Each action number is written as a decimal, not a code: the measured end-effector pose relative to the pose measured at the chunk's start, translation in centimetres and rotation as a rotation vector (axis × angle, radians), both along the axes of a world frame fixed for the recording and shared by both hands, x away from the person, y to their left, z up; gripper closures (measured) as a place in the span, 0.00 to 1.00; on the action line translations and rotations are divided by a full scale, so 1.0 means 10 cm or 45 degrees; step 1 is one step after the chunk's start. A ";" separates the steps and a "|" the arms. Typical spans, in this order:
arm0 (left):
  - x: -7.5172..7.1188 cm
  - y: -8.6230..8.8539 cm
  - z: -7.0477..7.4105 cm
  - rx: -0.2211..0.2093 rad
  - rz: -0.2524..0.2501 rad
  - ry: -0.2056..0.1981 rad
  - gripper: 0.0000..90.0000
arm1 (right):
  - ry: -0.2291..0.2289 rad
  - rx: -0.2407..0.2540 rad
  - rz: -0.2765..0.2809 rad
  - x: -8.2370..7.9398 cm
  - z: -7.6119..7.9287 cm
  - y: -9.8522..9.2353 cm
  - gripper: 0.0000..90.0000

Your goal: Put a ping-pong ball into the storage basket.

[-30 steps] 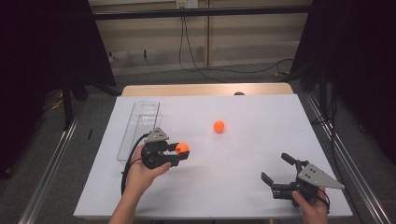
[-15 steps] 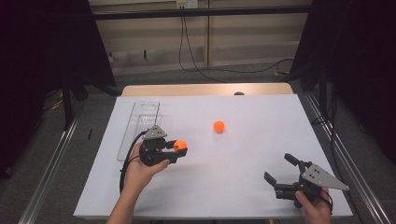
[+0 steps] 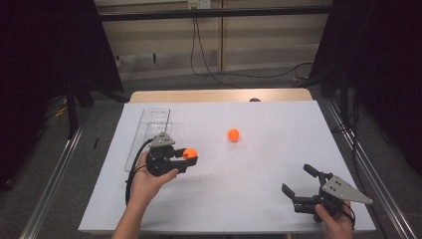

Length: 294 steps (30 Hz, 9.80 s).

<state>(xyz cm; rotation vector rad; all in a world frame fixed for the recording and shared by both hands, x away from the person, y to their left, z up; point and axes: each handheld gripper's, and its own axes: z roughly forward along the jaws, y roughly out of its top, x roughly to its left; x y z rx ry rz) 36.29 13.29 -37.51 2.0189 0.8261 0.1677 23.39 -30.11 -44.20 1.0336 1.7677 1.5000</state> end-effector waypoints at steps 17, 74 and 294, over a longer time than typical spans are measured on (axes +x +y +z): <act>0.03 0.07 0.01 0.005 0.037 -0.008 0.57 | -0.002 0.003 0.004 0.00 0.00 0.01 0.02; 0.10 0.29 0.04 0.010 0.142 -0.037 0.57 | 0.000 -0.007 0.010 -0.01 0.00 0.01 0.02; 0.29 0.92 -0.21 0.173 0.459 -0.073 0.56 | 0.000 -0.005 0.028 -0.01 0.01 0.01 0.02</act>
